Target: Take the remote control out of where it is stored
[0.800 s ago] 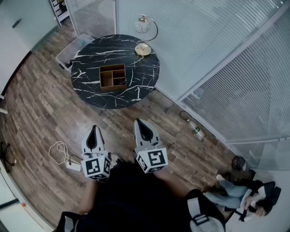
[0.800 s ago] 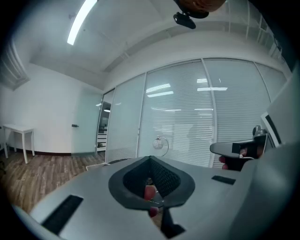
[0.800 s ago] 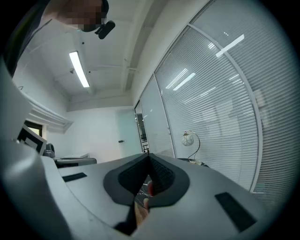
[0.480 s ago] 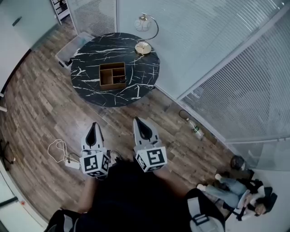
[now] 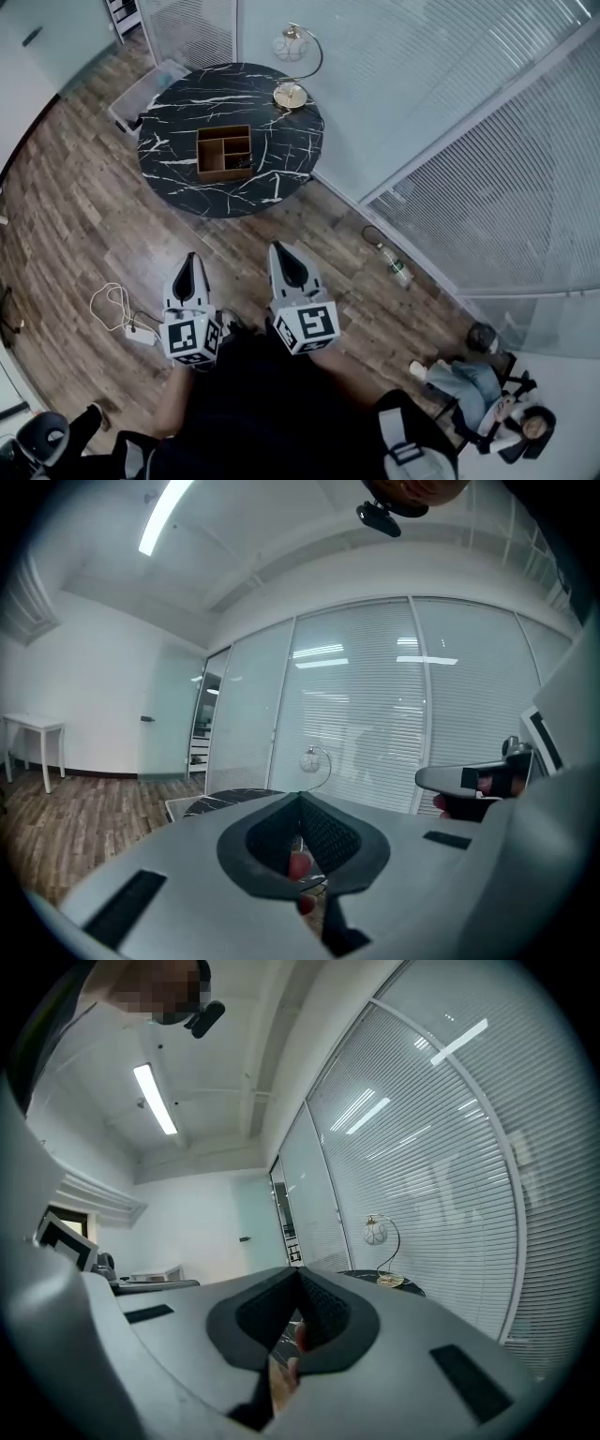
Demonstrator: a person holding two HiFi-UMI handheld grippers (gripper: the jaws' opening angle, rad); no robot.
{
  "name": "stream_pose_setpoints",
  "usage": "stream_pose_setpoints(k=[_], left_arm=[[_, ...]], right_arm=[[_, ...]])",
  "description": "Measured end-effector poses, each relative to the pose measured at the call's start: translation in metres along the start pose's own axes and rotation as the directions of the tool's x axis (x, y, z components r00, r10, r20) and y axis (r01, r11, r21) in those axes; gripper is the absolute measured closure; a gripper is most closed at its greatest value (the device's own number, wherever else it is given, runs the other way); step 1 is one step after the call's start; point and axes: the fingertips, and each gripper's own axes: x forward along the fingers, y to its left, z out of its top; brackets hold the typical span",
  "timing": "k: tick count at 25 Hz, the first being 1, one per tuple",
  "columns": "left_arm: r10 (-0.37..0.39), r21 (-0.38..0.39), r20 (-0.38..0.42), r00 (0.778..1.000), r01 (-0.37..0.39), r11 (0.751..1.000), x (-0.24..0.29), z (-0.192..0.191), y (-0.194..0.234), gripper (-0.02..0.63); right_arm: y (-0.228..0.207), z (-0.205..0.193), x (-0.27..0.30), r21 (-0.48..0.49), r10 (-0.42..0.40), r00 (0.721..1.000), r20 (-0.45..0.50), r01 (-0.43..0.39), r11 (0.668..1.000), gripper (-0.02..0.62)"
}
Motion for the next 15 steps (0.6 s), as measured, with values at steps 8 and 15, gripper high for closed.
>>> stream_pose_setpoints(k=[8,15], left_arm=[[-0.007,-0.032,-0.005,1.000,0.007,0.999,0.017,-0.010,-0.024,0.598],[0.012,-0.067,0.012,1.000,-0.011,0.998,0.034,-0.014,-0.047,0.598]], right_arm=[[-0.020,-0.004,0.002,-0.020,0.037,0.999,-0.019,-0.037,0.999,0.594],[-0.046,-0.003,0.002,-0.020,0.081,0.996,-0.032,-0.081,0.996,0.594]])
